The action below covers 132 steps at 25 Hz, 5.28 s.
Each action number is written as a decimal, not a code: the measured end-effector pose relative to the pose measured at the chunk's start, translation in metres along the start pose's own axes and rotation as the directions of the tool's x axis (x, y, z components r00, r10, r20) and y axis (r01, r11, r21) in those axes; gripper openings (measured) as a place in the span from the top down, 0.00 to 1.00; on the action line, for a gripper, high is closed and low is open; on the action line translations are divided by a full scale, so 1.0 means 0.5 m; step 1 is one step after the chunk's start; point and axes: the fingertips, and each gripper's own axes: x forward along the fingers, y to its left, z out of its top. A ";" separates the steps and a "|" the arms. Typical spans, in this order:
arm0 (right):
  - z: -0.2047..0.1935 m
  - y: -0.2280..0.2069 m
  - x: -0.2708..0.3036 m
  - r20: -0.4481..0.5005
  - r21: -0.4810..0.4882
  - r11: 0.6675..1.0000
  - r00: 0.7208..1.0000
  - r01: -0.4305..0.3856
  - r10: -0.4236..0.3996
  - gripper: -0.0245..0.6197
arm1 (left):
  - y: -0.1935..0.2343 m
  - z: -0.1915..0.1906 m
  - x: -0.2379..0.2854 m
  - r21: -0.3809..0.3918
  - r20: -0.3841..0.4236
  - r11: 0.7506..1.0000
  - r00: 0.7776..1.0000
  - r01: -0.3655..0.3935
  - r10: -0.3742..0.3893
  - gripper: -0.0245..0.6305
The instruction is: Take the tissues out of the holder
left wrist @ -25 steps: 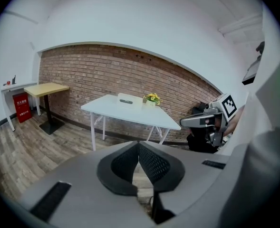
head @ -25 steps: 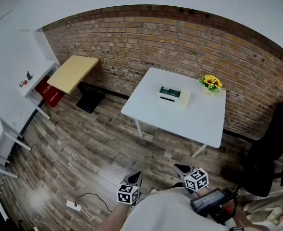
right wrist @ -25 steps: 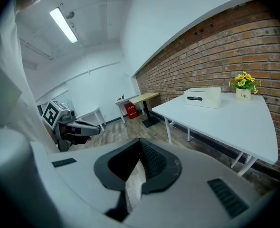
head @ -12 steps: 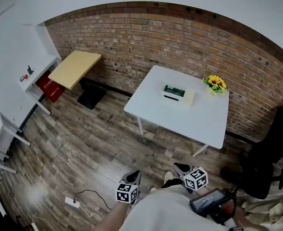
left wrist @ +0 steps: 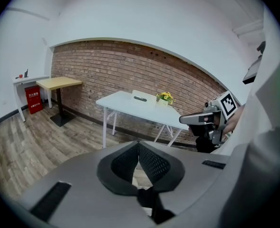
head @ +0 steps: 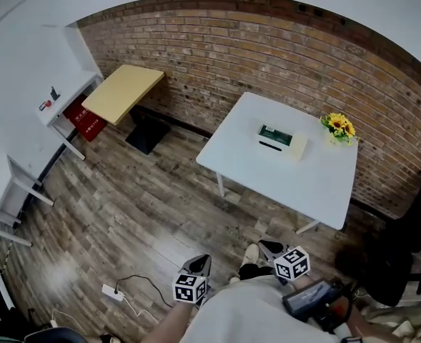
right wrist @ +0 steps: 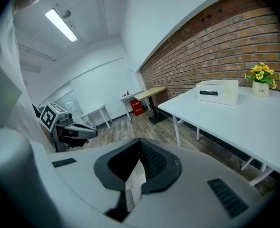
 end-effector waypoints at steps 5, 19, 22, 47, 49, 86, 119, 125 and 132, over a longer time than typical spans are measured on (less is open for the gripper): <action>0.038 -0.032 0.050 0.002 0.000 1.000 1.000 -0.028 0.028 0.95 | 0.029 0.035 0.041 0.001 -0.010 1.000 1.000 -0.016 0.016 0.95; 0.179 -0.215 0.144 0.045 0.051 0.998 0.999 -0.026 0.023 0.95 | 0.069 0.252 0.226 0.105 -0.029 0.994 1.000 0.001 0.002 0.95; 0.205 -0.254 0.159 0.052 0.055 0.998 0.998 -0.025 0.022 0.95 | 0.068 0.305 0.270 0.138 -0.022 0.990 1.000 0.012 -0.009 0.95; 0.348 -0.350 0.322 0.097 0.215 0.944 0.956 0.252 -0.277 0.95 | 0.278 0.481 0.461 0.254 -0.127 0.921 0.955 0.294 -0.269 0.95; 0.348 -0.351 0.316 0.099 0.250 0.919 0.937 0.303 -0.336 0.95 | 0.293 0.487 0.468 0.266 -0.151 0.904 0.940 0.336 -0.305 0.95; 0.333 -0.521 0.255 0.174 0.451 0.801 0.841 0.394 -0.512 0.95 | 0.053 0.645 0.719 0.488 -0.400 0.624 0.792 0.610 -0.462 0.95; 0.271 -0.516 0.200 0.127 0.690 0.523 0.628 0.500 -0.768 0.95 | -0.083 0.663 0.897 0.640 -0.687 0.103 0.626 0.762 -0.369 0.84; 0.262 -0.510 0.198 0.120 0.695 0.516 0.627 0.501 -0.770 0.95 | -0.106 0.667 0.934 0.651 -0.706 0.047 0.627 0.758 -0.327 0.77; 0.237 -0.489 0.189 0.098 0.719 0.479 0.610 0.503 -0.786 0.95 | -0.124 0.642 0.977 0.615 -0.767 -0.010 0.595 0.789 -0.238 0.59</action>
